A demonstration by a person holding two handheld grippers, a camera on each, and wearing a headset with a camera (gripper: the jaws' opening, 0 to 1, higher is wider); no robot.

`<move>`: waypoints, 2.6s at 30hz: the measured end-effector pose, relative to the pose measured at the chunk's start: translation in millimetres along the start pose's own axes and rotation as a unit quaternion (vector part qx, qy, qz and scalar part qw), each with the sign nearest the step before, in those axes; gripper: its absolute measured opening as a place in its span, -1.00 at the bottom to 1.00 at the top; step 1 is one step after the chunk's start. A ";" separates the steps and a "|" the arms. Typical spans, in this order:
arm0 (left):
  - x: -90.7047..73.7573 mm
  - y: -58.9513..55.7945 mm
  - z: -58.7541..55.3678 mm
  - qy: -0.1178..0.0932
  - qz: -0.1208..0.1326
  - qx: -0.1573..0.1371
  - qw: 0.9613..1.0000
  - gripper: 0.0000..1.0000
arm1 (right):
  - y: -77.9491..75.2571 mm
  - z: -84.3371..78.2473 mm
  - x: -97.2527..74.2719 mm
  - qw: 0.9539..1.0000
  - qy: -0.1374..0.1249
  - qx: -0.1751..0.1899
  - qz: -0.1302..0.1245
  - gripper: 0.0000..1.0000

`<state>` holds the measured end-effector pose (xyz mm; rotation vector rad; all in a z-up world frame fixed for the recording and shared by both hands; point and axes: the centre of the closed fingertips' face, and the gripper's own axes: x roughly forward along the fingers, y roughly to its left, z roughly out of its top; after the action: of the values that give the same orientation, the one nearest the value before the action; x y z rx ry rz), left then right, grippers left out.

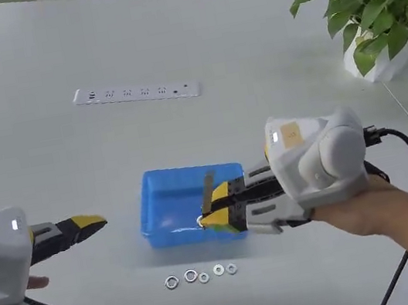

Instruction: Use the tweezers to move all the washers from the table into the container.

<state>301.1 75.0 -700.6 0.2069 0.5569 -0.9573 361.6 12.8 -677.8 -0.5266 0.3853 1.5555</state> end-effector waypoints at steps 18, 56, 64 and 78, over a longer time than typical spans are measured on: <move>-0.1 10.1 2.2 -0.004 0.005 0.000 1.000 0.98 | -39.3 -29.7 17.5 1.000 0.012 -0.004 0.001 -0.85; 41.4 45.9 37.4 0.017 -0.005 0.066 0.998 0.13 | -43.7 -82.0 58.4 0.998 0.041 0.004 0.043 -0.84; 68.8 47.6 63.5 0.011 -0.025 0.104 0.994 -0.18 | -42.8 -81.0 60.0 0.998 0.044 -0.001 0.045 -0.83; 100.7 48.4 77.5 0.033 -0.069 0.158 0.984 -0.62 | -42.2 -82.0 58.6 0.998 0.047 -0.006 0.045 -0.83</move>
<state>413.6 -0.9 -692.9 0.4904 0.4821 -1.1760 411.0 19.5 -775.1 -0.6005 0.4771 1.6251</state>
